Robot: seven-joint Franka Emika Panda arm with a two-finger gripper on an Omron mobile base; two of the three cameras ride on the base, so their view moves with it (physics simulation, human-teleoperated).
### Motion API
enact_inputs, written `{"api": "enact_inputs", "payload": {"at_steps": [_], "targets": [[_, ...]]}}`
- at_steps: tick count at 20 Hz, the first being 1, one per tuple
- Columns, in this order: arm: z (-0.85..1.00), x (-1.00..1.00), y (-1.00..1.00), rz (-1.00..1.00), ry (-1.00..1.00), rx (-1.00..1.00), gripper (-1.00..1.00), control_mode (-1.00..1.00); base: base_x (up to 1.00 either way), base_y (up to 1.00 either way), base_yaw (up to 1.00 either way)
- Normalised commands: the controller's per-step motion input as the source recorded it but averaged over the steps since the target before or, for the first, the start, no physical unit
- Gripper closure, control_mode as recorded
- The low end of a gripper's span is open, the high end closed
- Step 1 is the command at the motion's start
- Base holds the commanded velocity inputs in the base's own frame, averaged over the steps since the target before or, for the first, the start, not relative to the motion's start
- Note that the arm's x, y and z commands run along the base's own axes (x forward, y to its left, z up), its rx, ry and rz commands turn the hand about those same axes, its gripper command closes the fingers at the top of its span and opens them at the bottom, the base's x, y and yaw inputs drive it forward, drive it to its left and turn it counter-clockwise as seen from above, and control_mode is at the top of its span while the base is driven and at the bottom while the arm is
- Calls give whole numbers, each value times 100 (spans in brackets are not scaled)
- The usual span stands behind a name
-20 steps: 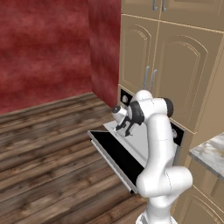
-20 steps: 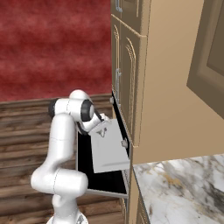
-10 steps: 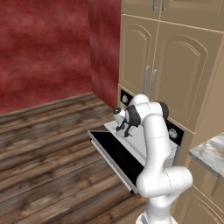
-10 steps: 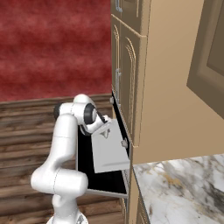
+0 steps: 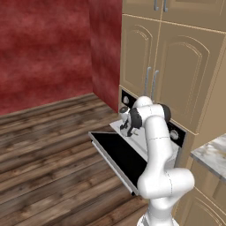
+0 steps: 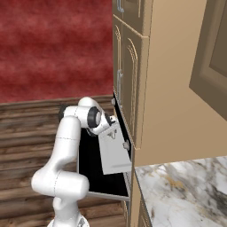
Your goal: Place the fish on the top rack of the oven, and slide the tray back inside. Close the oven door.
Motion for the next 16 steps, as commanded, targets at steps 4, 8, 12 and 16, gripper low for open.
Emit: {"api": "enact_inputs", "payload": {"at_steps": [4, 8, 12, 16], "targets": [[-77, -25, 66, 0, -7, -4, -100, -100, 0, 0, 0], [-67, -26, 75, 0, -7, -6, -100, -100, 0, 0, 0], [-27, -27, 58, 0, -3, -4, -100, -100, 0, 0, 0], [0, -25, 32, 0, 0, 0, -100, -100, 0, 0, 0]]}}
